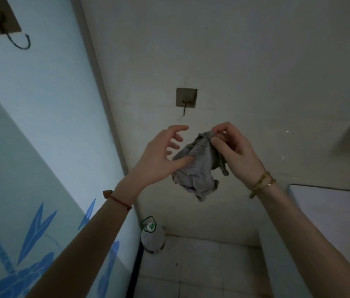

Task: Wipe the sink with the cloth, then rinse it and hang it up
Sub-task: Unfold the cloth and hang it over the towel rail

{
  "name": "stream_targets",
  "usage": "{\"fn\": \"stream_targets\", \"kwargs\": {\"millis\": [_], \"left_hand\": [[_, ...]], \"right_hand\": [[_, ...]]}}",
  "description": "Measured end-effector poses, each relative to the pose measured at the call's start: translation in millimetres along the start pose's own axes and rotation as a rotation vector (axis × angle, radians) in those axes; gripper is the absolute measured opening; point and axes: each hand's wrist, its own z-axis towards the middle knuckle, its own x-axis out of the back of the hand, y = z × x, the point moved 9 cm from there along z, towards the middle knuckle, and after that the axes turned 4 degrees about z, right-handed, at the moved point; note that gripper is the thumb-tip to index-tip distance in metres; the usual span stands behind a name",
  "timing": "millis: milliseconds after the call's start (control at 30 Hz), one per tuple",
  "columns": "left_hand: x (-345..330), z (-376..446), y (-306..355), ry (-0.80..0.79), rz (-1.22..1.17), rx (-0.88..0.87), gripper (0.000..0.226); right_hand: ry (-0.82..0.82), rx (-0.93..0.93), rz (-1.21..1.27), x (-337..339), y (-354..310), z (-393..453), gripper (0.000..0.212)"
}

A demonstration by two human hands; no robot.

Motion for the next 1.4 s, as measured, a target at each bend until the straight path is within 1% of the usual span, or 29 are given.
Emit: {"fn": "stream_targets", "kwargs": {"millis": [33, 67, 100, 133, 167, 233, 300, 367, 400, 500, 600, 633, 700, 733, 767, 833, 933, 1000, 1067, 1133, 1167, 1200, 1267, 1333, 1367, 1400], "left_hand": [[-4.3, 5.8, 7.7, -0.059, -0.016, -0.055, 0.07], [-9.1, 10.8, 15.0, -0.122, -0.045, -0.098, 0.071], [-12.8, 15.1, 23.0, -0.171, -0.082, -0.131, 0.066], [-14.1, 20.0, 30.0, -0.189, -0.109, -0.162, 0.057], [-12.2, 25.4, 36.5, -0.168, -0.12, -0.193, 0.046], [-1.6, 37.8, 46.3, -0.06, -0.132, -0.23, 0.03], [10.0, 48.3, 52.1, 0.04, -0.135, -0.226, 0.022], [17.8, 56.9, 60.6, 0.1, -0.113, -0.259, 0.017], [21.5, 59.6, 65.6, 0.139, -0.088, -0.278, 0.014], [37.3, 60.2, 78.6, 0.349, -0.047, -0.335, 0.01], [44.3, 53.9, 96.4, 0.507, 0.046, -0.476, 0.011], [46.7, 51.4, 100.9, 0.559, 0.062, -0.511, 0.012], [56.8, 49.2, 104.2, 0.67, 0.037, -0.541, 0.014], [63.0, 49.7, 104.6, 0.712, 0.024, -0.549, 0.013], [67.2, 51.3, 105.5, 0.727, 0.016, -0.549, 0.012], [68.8, 59.0, 106.6, 0.673, -0.004, -0.499, 0.009], [57.4, 76.5, 108.1, 0.479, -0.029, -0.389, 0.008], [41.9, 88.2, 107.5, 0.249, -0.112, -0.332, 0.019], [27.1, 92.1, 104.6, -0.021, -0.214, -0.297, 0.034], [16.0, 85.7, 99.1, -0.243, -0.246, -0.278, 0.027], [12.3, 82.3, 94.7, -0.311, -0.258, -0.264, 0.022], [11.1, 79.9, 91.8, -0.348, -0.274, -0.256, 0.019], [13.3, 80.8, 92.0, -0.325, -0.285, -0.26, 0.016], [8.0, 82.9, 95.1, -0.32, -0.382, -0.222, 0.009], [2.4, 82.2, 99.0, -0.334, -0.419, -0.205, 0.013], [-3.0, 82.9, 102.9, -0.331, -0.422, -0.206, 0.023]], "right_hand": [[-0.024, -0.001, -0.01, 0.5, -4.9, 4.1, 0.006], [-0.045, -0.007, -0.028, 1.2, -9.8, 7.8, 0.006], [-0.066, -0.019, -0.044, 1.9, -13.1, 11.9, 0.008], [-0.092, -0.04, -0.054, 2.3, -15.8, 15.8, 0.01], [-0.115, -0.073, -0.062, 3.6, -16.8, 19.6, 0.013], [-0.149, -0.155, -0.04, 11.7, -19.1, 28.0, 0.016], [-0.168, -0.246, 0.024, 24.1, -20.3, 35.7, 0.015], [-0.161, -0.286, 0.034, 38.6, -23.9, 43.7, 0.026], [-0.165, -0.274, 0.015, 44.2, -28.7, 47.2, 0.029], [-0.199, -0.178, -0.09, 50.7, -49.5, 53.2, 0.024], [-0.223, -0.049, -0.218, 49.9, -72.7, 56.8, 0.014], [-0.225, 0.0, -0.315, 49.3, -79.7, 57.9, 0.017], [-0.192, 0.13, -0.584, 50.1, -92.2, 61.0, 0.03], [-0.143, 0.212, -0.709, 51.8, -100.5, 62.3, 0.032], [-0.084, 0.3, -0.799, 53.6, -109.8, 63.1, 0.028], [-0.005, 0.421, -0.885, 56.9, -123.5, 65.9, 0.018], [0.006, 0.481, -0.953, 54.6, -132.1, 72.0, 0.012], [0.054, 0.496, -0.978, 59.2, -140.8, 76.1, 0.013], [0.153, 0.501, -0.962, 74.0, -155.9, 79.7, 0.014], [0.254, 0.486, -0.908, 96.3, -172.6, 83.4, 0.015], [0.275, 0.469, -0.88, 105.9, -178.5, 85.4, 0.016], [0.273, 0.448, -0.857, 112.4, -182.4, 87.4, 0.017], [0.235, 0.416, -0.838, 114.8, -184.9, 90.4, 0.019], [0.221, 0.401, -0.836, 111.7, -184.9, 91.7, 0.018], [0.227, 0.396, -0.837, 110.5, -185.0, 92.4, 0.017], [0.238, 0.387, -0.837, 110.5, -185.0, 93.6, 0.016]]}}
